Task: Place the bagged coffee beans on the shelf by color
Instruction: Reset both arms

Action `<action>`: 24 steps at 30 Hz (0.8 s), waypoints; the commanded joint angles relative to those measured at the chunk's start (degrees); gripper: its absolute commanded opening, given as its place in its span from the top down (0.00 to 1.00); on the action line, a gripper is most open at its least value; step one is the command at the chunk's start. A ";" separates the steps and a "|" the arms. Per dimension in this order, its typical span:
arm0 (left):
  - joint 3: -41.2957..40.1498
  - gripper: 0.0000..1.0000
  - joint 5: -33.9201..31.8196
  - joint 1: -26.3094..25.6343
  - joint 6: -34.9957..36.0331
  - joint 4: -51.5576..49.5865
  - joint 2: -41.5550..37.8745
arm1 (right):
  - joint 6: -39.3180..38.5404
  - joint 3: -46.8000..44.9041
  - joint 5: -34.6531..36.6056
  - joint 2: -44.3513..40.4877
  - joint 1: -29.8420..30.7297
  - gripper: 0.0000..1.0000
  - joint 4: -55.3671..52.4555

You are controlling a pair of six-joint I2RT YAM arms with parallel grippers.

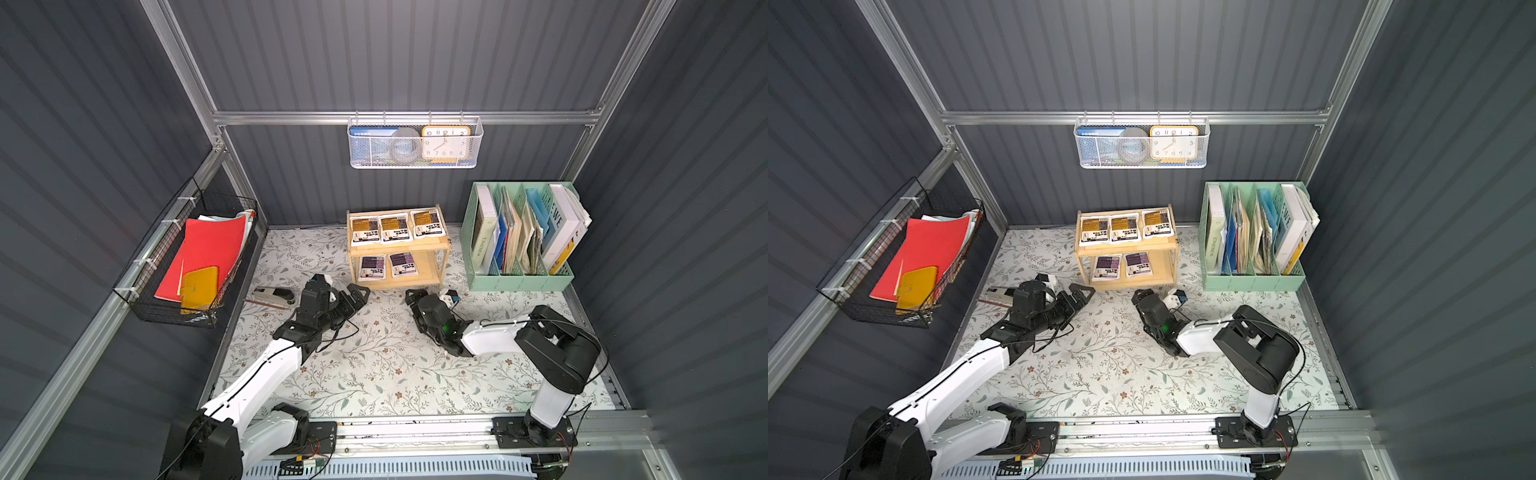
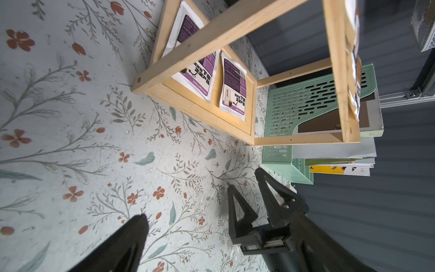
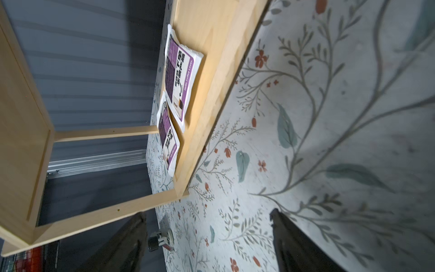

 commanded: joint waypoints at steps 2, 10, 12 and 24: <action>-0.89 0.00 -3.58 0.32 2.85 -2.62 -1.75 | -2.61 -4.91 -2.61 -3.51 0.76 0.14 1.39; 0.83 0.00 -9.85 0.28 6.83 -4.48 -3.29 | -9.59 -14.32 -4.52 -17.51 0.77 0.13 -3.92; 1.76 0.00 -11.16 0.24 8.50 -5.36 -3.38 | -12.21 -15.98 -4.23 -22.20 0.77 0.11 -7.31; 12.54 0.00 -21.10 -0.38 22.61 -2.27 2.51 | -38.71 -13.08 0.54 -55.49 -3.73 0.01 -42.14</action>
